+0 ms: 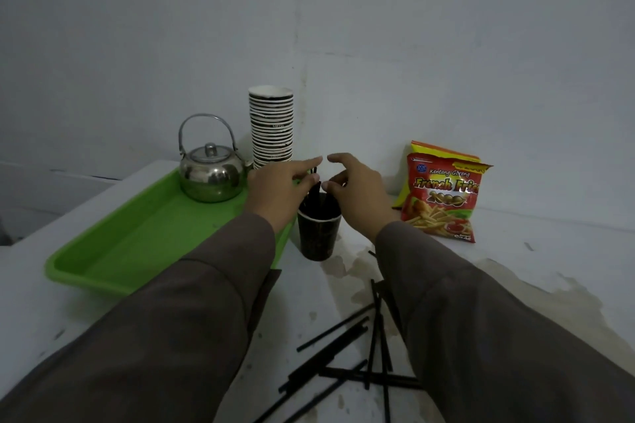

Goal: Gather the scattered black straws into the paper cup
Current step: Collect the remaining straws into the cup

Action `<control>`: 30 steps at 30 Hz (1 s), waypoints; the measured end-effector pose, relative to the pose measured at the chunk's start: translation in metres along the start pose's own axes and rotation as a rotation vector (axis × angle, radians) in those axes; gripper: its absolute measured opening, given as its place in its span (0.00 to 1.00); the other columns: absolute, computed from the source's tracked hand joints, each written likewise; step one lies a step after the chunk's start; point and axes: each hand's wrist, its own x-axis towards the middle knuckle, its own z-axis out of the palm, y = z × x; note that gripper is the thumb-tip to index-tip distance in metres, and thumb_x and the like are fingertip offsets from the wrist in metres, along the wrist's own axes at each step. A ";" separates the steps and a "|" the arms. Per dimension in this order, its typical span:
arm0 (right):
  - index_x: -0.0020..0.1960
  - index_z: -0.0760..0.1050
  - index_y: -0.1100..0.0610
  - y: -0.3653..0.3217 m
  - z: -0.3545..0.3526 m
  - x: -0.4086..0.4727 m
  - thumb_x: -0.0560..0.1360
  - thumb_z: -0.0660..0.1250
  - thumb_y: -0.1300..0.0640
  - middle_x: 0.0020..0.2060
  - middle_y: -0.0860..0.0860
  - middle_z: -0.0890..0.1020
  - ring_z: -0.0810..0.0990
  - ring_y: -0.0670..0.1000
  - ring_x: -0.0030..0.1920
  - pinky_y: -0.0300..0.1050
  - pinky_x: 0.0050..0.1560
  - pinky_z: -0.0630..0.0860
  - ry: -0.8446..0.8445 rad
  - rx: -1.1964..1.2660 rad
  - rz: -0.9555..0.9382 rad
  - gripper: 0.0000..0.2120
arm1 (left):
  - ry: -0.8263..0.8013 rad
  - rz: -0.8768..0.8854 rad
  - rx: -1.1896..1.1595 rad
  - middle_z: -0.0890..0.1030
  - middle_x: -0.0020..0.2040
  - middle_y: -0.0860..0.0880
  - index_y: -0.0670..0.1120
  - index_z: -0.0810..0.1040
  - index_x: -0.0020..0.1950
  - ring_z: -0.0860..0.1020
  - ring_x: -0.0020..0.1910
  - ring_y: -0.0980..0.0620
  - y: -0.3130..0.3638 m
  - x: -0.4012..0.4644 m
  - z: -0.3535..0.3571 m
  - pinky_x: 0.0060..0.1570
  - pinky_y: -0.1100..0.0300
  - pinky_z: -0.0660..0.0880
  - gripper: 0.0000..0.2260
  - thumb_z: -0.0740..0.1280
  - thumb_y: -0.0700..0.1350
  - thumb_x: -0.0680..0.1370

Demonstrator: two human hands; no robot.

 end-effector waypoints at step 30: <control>0.50 0.80 0.49 0.043 -0.073 -0.173 0.74 0.66 0.58 0.43 0.40 0.80 0.76 0.37 0.43 0.24 0.42 0.69 -0.206 -0.055 -0.002 0.08 | -0.420 0.229 0.023 0.79 0.39 0.56 0.49 0.82 0.46 0.75 0.37 0.58 0.052 -0.126 -0.019 0.37 0.77 0.67 0.04 0.68 0.43 0.73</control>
